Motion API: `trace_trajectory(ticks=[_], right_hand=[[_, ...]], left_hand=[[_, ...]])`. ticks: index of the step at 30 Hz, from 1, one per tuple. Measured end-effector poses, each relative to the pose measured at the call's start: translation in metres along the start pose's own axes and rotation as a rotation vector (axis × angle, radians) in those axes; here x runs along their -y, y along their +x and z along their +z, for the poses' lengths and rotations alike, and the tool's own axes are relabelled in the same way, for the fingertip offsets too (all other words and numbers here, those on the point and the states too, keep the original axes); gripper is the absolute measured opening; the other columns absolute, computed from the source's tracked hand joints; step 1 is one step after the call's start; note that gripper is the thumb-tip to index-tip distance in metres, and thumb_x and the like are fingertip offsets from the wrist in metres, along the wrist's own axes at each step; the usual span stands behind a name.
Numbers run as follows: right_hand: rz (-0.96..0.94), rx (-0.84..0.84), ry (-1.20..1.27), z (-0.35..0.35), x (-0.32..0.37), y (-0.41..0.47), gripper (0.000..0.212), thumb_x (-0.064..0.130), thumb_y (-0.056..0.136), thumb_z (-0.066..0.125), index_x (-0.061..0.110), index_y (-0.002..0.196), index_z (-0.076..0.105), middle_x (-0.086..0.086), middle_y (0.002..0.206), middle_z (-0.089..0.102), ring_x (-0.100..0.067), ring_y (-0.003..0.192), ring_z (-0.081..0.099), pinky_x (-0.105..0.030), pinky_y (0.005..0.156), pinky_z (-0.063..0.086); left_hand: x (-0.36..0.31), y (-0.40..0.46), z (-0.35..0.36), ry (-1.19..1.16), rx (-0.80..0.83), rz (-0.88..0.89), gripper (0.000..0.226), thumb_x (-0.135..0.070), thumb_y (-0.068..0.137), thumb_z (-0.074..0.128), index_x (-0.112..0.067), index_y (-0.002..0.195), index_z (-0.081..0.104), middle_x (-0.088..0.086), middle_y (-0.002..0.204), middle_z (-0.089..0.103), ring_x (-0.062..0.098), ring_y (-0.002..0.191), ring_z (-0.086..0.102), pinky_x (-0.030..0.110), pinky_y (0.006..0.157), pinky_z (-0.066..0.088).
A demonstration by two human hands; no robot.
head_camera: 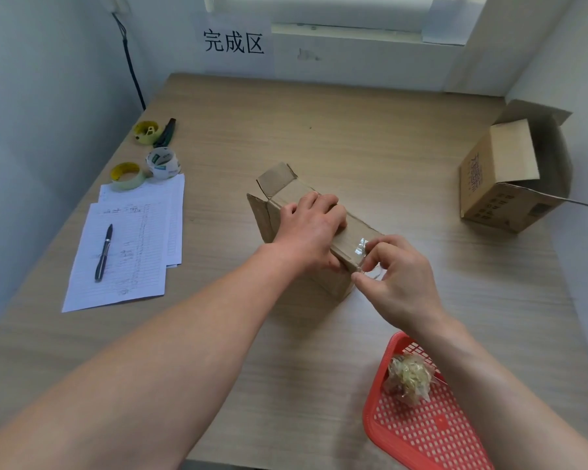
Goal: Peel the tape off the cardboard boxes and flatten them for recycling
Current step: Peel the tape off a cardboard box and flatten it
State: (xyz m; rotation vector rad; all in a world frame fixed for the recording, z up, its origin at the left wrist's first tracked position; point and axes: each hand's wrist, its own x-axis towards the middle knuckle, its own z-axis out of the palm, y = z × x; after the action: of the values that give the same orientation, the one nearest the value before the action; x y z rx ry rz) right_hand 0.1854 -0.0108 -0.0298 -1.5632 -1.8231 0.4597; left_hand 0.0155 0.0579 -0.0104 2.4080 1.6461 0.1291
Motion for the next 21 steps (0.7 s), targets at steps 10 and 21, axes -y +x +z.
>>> trace_trajectory(ticks=[10,21], right_hand=[[0.044,-0.055,-0.075,0.009,0.003,-0.005,0.040,0.025,0.073,0.086,0.020,0.109,0.069,0.007,0.089,0.063,-0.014,0.081,0.062,-0.031,0.071,0.049],[0.097,-0.102,0.243,0.007,-0.002,-0.003,0.022,0.013,0.078,0.082,0.024,0.066,0.067,0.006,0.092,0.064,-0.009,0.079,0.062,-0.031,0.063,0.052]], left_hand=[[0.000,0.000,-0.002,0.005,0.014,0.005,0.077,-0.051,0.063,0.085,-0.028,0.128,0.048,-0.004,0.154,0.027,0.024,0.145,0.016,0.048,0.112,0.022],[0.003,-0.004,0.001,-0.013,-0.005,0.001,0.078,-0.053,0.061,0.085,-0.029,0.126,0.049,-0.006,0.153,0.028,0.022,0.144,0.017,0.046,0.111,0.021]])
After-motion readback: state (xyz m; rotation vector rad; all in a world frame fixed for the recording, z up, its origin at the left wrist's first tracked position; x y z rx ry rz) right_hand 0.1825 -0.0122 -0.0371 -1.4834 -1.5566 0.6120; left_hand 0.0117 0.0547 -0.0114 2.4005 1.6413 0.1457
